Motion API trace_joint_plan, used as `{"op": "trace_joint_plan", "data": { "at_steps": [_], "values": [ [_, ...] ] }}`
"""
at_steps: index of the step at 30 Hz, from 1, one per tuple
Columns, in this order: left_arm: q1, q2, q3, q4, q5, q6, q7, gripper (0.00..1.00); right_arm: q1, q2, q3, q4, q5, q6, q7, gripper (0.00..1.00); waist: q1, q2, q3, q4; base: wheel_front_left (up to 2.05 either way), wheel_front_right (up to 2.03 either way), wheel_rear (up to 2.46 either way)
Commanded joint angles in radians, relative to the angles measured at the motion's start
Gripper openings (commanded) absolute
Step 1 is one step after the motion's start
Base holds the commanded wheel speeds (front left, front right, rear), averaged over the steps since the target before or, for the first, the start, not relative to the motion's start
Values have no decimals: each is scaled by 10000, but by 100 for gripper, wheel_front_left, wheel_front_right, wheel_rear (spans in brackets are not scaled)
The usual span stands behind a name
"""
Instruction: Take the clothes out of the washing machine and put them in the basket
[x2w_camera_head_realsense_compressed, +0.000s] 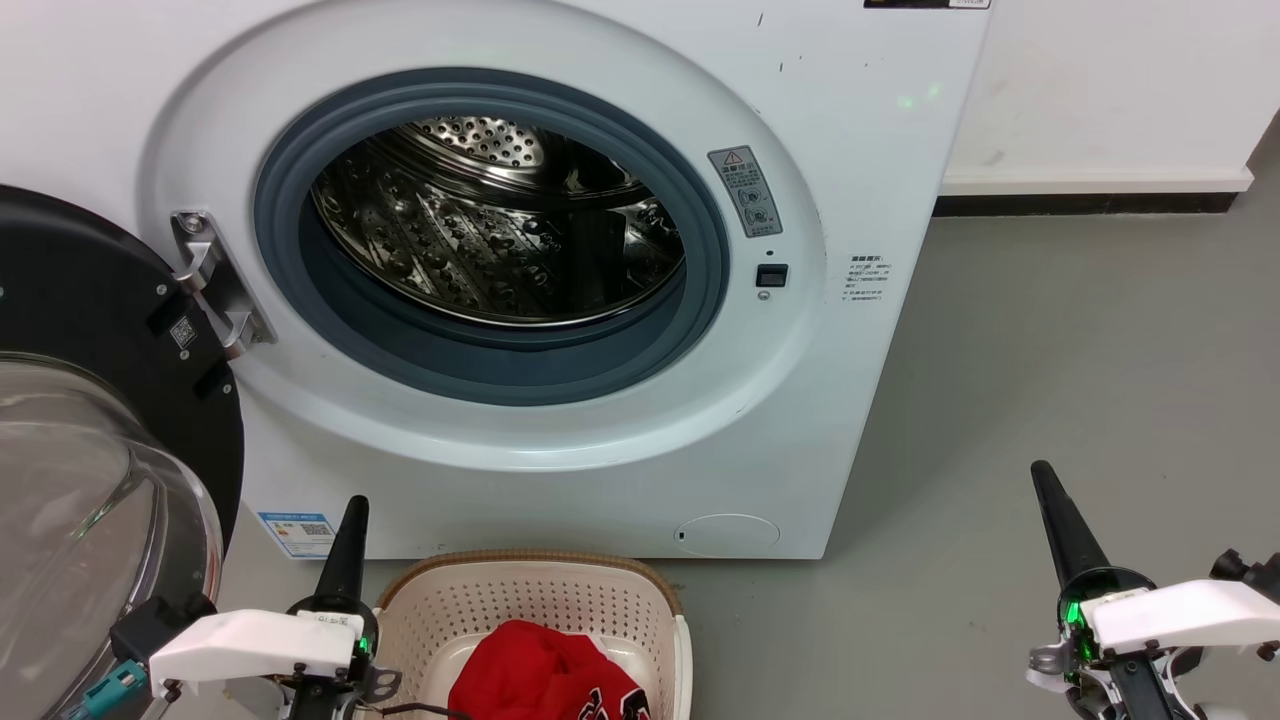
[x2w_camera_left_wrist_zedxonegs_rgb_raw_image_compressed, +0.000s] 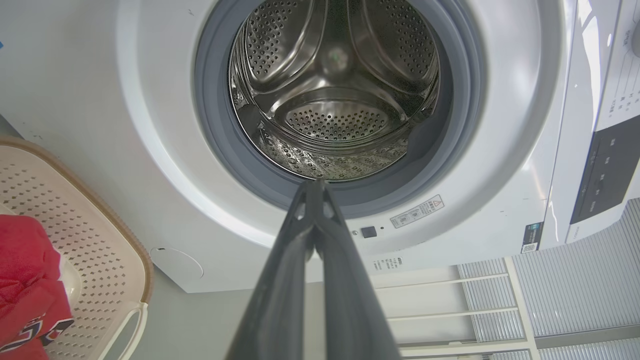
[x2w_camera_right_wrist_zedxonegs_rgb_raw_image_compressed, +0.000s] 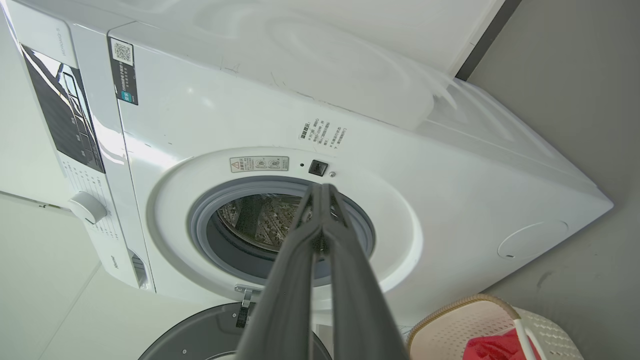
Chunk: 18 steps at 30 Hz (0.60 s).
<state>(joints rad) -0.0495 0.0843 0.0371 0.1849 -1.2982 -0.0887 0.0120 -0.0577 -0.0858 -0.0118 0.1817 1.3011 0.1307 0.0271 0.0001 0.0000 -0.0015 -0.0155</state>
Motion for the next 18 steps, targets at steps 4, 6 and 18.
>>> {"op": "trace_joint_plan", "data": {
  "at_steps": [4, 6, 18],
  "values": [
    [-277, -13, 99, 48, -541, -113, 121, 0, -252, -34, -100, 66, 579, 1, 76, 0, -1, 0, 5, 17, 0, 0, 0],
    [-285, -21, 126, 82, -720, -138, 170, 0, -280, -30, -131, 99, 760, 1, 97, 0, -1, 0, 8, 25, 0, 0, 0],
    [-419, -63, 249, 259, -1628, -254, 390, 0, -367, -4, -290, 282, 1690, 1, 245, 0, -1, 0, 20, 65, 0, 0, 0]
  ]
}}
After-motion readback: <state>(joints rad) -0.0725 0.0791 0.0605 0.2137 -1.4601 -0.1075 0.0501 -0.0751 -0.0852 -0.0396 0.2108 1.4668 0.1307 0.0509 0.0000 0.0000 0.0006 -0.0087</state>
